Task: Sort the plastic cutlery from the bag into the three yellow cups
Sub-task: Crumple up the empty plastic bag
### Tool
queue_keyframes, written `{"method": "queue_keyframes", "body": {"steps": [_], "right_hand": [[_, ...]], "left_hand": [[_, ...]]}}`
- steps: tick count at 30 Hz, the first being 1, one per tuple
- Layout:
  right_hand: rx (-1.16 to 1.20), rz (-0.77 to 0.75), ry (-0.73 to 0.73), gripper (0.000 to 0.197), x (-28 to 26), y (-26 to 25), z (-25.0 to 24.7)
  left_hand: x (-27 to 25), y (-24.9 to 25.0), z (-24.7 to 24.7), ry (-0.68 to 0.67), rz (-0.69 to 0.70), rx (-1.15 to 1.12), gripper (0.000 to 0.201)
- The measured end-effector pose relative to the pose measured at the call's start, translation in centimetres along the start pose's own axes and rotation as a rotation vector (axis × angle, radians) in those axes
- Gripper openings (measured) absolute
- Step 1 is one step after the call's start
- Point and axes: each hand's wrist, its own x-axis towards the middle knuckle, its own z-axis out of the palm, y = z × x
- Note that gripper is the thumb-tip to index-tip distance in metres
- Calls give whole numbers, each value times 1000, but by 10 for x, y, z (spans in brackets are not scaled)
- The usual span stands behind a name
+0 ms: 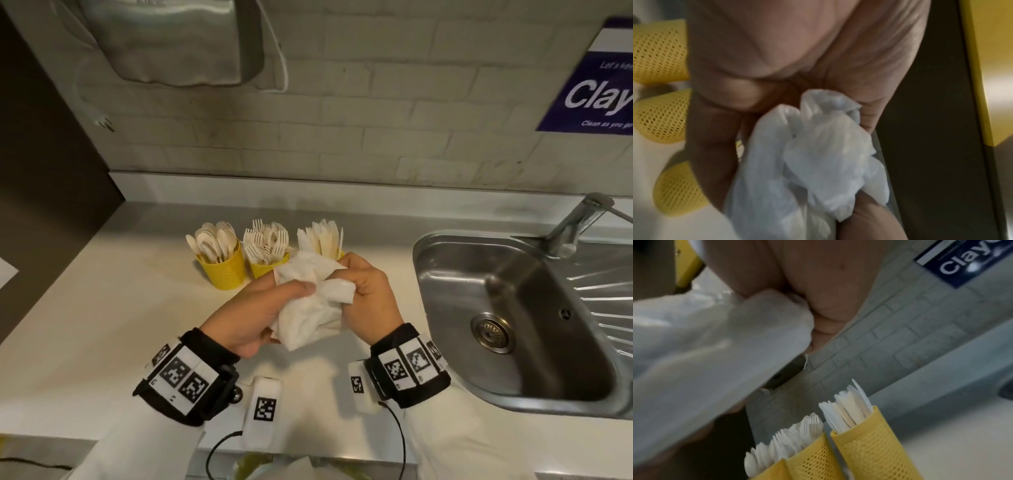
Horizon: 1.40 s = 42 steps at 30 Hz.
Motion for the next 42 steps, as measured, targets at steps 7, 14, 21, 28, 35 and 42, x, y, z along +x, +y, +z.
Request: {"method": "queue_keyframes", "body": {"steps": [7, 14, 21, 28, 35, 42], "right_hand": [[753, 497, -293, 79, 1, -19, -20], [447, 321, -4, 23, 1, -24, -2], [140, 384, 30, 12, -2, -25, 13], [401, 466, -327, 26, 4, -44, 22], [356, 404, -147, 29, 1, -25, 6], [487, 420, -209, 54, 9, -28, 5]], "left_hand": [[-2, 5, -6, 100, 203, -47, 54], [2, 3, -2, 174, 76, 16, 29], [9, -10, 2, 472, 314, 367, 33], [2, -14, 4, 507, 606, 1123, 17], [-6, -2, -9, 284, 561, 670, 32], [-7, 1, 3, 63, 146, 171, 30]]}}
